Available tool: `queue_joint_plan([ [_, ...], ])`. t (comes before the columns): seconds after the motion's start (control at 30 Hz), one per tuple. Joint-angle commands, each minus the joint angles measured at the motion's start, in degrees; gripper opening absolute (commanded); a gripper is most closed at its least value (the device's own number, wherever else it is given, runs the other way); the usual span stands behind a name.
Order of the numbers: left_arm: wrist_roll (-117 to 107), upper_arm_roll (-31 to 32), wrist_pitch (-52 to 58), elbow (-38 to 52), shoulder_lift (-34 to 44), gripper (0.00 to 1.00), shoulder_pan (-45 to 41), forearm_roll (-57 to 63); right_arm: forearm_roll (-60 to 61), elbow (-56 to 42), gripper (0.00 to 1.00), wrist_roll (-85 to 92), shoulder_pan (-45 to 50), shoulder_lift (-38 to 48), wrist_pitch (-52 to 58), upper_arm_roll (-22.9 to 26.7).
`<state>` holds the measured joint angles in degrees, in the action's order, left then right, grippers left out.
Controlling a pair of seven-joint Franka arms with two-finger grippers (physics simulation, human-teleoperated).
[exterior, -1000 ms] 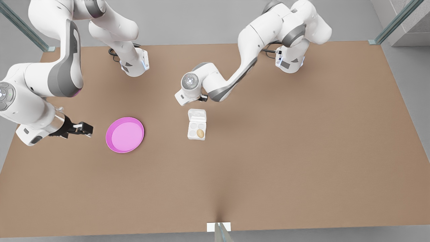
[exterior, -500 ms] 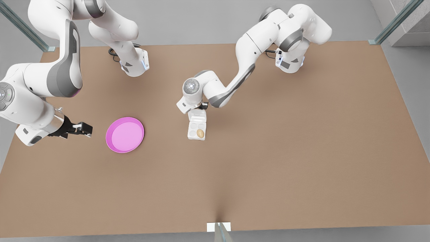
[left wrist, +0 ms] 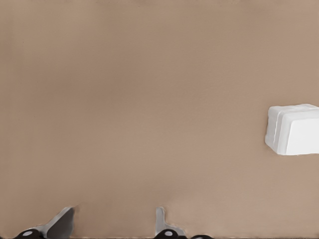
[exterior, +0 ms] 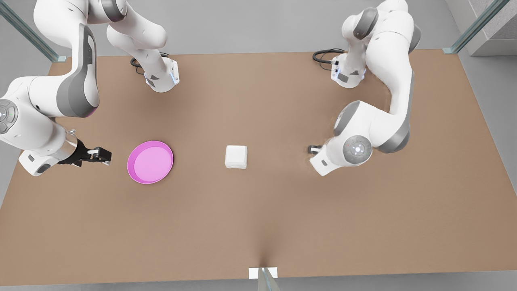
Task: Pack egg into the box and close the box lid
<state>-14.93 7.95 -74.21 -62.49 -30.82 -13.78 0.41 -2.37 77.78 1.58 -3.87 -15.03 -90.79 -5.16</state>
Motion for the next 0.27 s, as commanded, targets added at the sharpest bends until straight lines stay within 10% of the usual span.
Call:
queue_joint_plan([
  [0.0,3.8,-0.5,1.9,0.0,0.9,1.00,-0.2,9.8,0.0,0.0,1.00,0.0,0.0,0.0,0.0,0.0],
  [0.23,10.4,-7.2,-7.8,-16.0,17.0,1.00,4.4,1.9,0.1,0.0,1.00,0.1,-0.4,0.0,0.0,0.0],
])
